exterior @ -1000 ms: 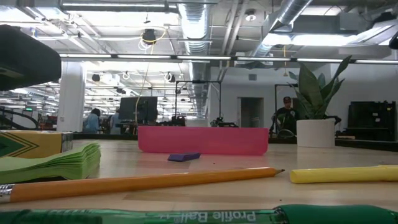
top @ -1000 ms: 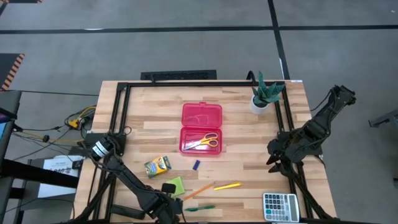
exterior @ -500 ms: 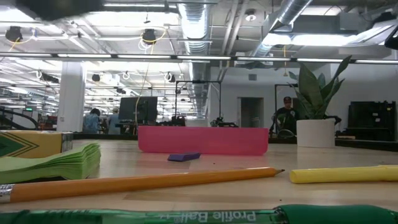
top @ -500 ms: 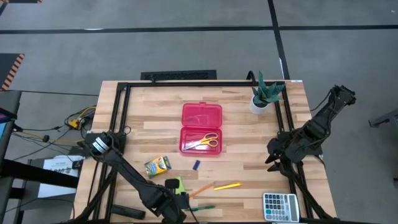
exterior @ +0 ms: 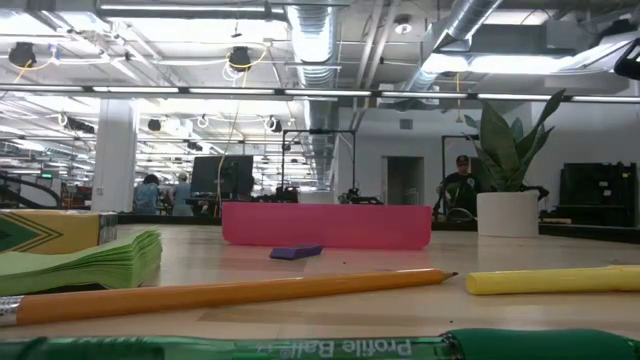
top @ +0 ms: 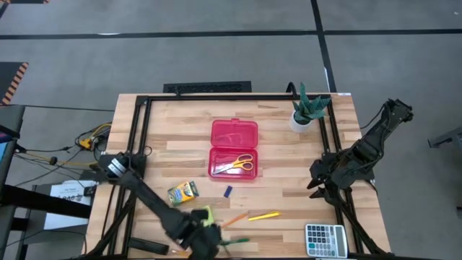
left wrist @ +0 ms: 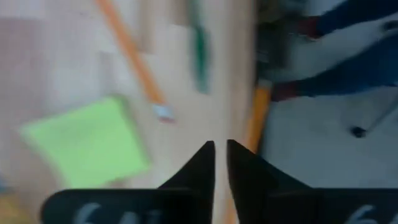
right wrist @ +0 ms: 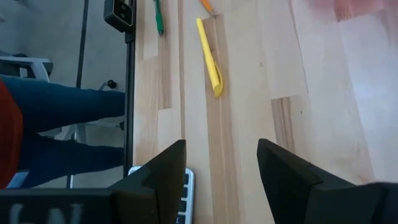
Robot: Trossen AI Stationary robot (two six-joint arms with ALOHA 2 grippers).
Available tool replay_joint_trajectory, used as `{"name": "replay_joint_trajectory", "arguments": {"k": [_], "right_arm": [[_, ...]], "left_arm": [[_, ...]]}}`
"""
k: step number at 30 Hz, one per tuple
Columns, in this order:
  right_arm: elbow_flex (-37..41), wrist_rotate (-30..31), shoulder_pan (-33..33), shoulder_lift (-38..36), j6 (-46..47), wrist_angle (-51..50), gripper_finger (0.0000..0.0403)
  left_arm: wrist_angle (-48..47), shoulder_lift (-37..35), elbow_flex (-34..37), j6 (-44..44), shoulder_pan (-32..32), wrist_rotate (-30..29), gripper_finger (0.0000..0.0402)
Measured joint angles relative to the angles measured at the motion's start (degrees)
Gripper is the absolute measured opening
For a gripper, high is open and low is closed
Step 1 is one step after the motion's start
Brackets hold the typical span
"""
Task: Pack school essentials
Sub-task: Put the left orange pencil into the supply box
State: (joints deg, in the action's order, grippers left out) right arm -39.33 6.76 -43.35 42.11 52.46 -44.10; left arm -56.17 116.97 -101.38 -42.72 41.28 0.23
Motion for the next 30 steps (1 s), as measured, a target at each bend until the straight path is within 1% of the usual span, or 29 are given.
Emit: {"name": "replay_joint_trajectory", "arguments": {"k": [3, 8, 11, 14, 16, 18, 21, 24, 27, 30], "right_arm": [[0.00, 1.02, 0.00, 0.00, -0.01, 0.00, 0.0204], [0.00, 1.26, -0.01, 0.20, -0.21, 0.03, 0.0204], [0.00, 1.29, 0.00, 0.52, -0.05, 0.06, 0.0204], [0.00, 1.29, -0.01, 0.75, -0.01, 0.27, 0.0204], [0.00, 1.29, -0.02, 1.00, 0.01, 0.48, 0.0205], [0.00, 1.29, -0.02, 1.10, -0.01, 0.38, 0.0205], [0.00, 1.29, 0.00, 1.45, 0.03, 0.46, 0.0205], [-0.02, 1.29, 0.00, 1.44, 0.25, 0.50, 0.0205], [-0.02, 1.27, 0.16, 1.43, 0.62, 0.47, 0.0205], [-0.02, 1.23, 0.37, 1.44, 0.70, 0.37, 0.0205]], "left_arm": [[2.76, 0.00, 0.00, -3.45, 3.24, -0.52, 0.0082], [6.75, 0.28, -0.07, -4.48, 6.45, -8.59, 0.0163], [11.55, 1.12, 1.92, -3.60, 6.96, -10.11, 0.0210], [14.55, 1.49, 5.24, -2.94, 7.49, -11.39, 0.0237], [17.16, 1.40, 7.37, -3.76, 7.53, -12.50, 0.0242], [16.20, 1.48, 8.00, -3.36, 7.58, -13.22, 0.0242], [20.71, 3.27, 7.75, -0.48, 7.58, -12.45, 0.0233], [22.78, 5.26, 7.46, 1.27, 7.64, -12.39, 0.0223], [21.14, 5.69, 7.79, 0.34, 7.83, -15.48, 0.0218], [20.56, 6.14, 7.98, 1.02, 7.71, -15.57, 0.0217]]}}
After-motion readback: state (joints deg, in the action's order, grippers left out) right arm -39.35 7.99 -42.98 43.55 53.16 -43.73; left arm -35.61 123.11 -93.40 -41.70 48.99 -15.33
